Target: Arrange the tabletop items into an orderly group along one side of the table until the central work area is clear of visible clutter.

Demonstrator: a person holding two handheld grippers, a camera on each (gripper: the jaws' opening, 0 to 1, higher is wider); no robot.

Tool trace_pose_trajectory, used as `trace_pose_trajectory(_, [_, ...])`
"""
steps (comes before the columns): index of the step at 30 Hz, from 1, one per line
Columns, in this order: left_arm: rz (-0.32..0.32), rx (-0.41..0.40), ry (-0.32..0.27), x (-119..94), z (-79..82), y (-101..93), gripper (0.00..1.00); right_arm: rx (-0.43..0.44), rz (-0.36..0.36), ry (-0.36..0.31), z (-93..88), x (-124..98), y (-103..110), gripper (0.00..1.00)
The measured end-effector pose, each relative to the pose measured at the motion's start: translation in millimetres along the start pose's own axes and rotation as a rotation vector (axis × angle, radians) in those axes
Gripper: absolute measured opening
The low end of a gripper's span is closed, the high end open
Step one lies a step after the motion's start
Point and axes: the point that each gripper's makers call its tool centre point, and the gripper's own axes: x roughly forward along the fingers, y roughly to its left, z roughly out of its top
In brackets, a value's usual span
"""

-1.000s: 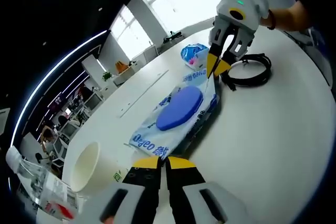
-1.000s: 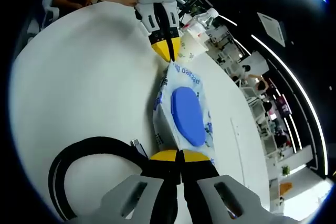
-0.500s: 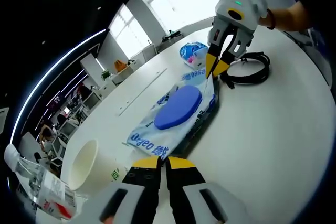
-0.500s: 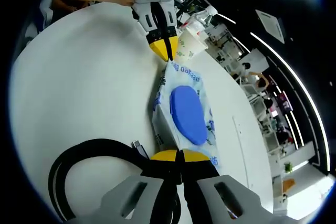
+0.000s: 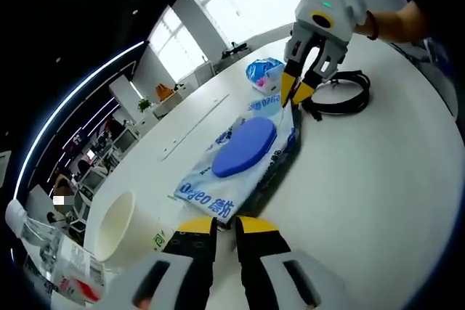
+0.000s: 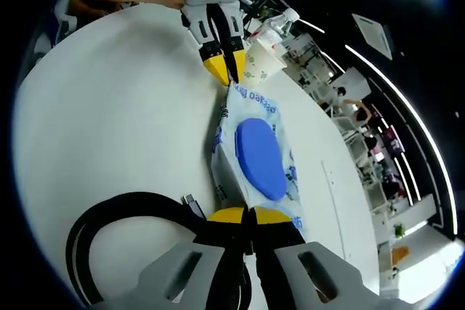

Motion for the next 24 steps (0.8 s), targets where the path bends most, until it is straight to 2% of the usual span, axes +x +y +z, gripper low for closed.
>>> trace_pose_trajectory(4, [0.001, 0.022, 0.007, -0.9, -2.2, -2.5, 0.16, 0.083, 0.009, -0.029, 1.3, -3.4, -2.8, 0.10])
trace_pose_trajectory(8, [0.003, 0.048, 0.010, -1.1, -3.7, -4.4, 0.19, 0.108, 0.001, -0.042, 2.5, -6.3, -5.0, 0.19])
trace_pose_trajectory(17, [0.004, 0.017, -0.002, -2.9, -1.8, -1.9, 0.19, 0.114, -0.024, -0.044, 0.6, -8.8, -9.6, 0.22])
trace_pose_trajectory(24, [0.009, 0.008, -0.013, -5.8, -1.2, -1.3, 0.20, 0.168, -0.023, -0.069, 2.0, -12.9, -13.0, 0.25])
